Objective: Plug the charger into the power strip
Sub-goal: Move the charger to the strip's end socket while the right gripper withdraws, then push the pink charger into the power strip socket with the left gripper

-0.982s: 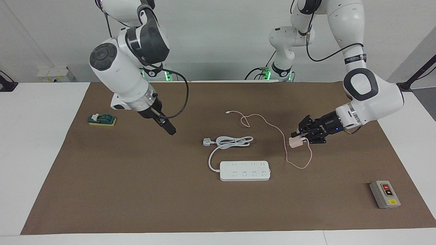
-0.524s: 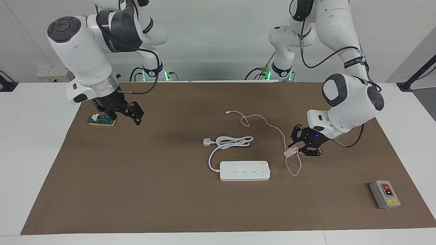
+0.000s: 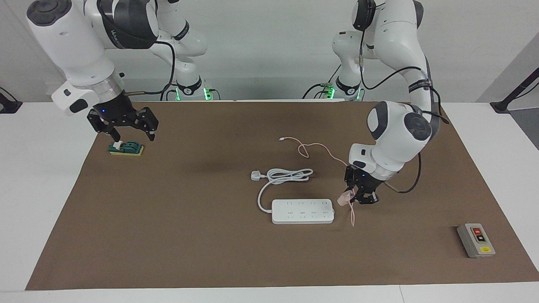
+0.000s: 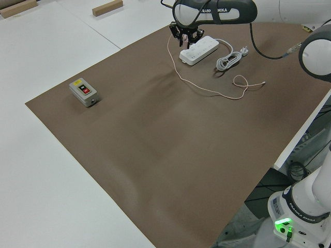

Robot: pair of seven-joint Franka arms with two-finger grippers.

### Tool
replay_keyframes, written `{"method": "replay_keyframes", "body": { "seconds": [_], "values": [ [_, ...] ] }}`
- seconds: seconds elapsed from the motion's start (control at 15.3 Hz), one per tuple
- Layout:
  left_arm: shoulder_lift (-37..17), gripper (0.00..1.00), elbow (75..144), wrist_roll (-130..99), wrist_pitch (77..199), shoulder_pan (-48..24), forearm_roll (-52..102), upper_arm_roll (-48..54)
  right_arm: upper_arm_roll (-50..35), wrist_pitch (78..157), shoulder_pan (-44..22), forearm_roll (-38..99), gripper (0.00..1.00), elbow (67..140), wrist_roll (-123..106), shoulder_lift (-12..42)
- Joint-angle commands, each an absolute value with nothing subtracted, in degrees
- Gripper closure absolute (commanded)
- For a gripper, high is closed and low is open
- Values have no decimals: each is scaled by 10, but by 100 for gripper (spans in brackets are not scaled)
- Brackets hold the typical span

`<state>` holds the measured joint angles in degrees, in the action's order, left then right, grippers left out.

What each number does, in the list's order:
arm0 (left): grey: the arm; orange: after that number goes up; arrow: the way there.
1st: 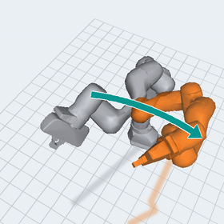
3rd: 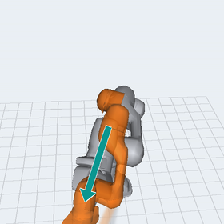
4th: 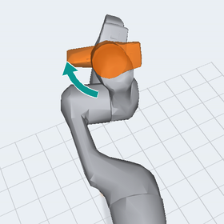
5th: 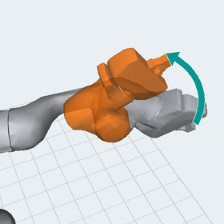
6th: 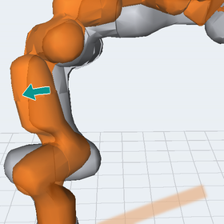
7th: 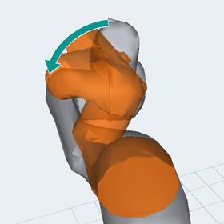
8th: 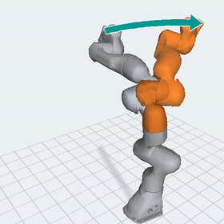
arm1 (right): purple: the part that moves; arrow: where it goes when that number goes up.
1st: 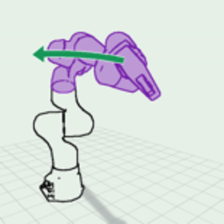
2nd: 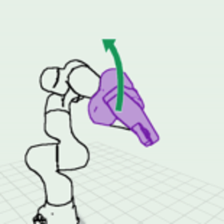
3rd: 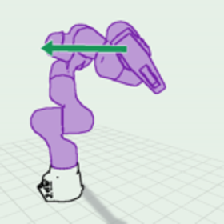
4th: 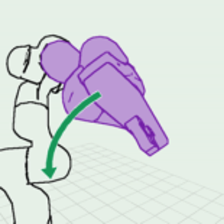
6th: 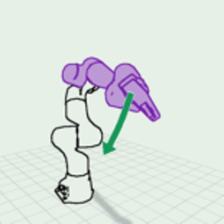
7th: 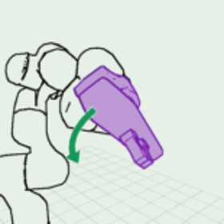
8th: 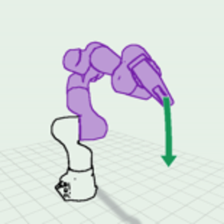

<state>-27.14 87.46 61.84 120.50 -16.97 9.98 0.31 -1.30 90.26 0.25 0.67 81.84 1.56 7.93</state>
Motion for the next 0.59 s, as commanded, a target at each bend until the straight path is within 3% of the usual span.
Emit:
{"method": "replay_keyframes", "body": {
  "seconds": [0.0, 0.2, 0.52],
  "values": [
    [-283, 100, 867, 629, 1222, -195, 79, -5, -11, 911, 10, -4, 0, 927, 2, -6],
    [-285, 100, 876, 632, 1232, -206, 47, -5, -2, 913, 7, -4, 0, 982, 2, -41],
    [-285, 100, 894, 652, 1243, -216, 4, -6, 5, 925, 7, 1, 0, 986, 8, -41]
  ]
}}
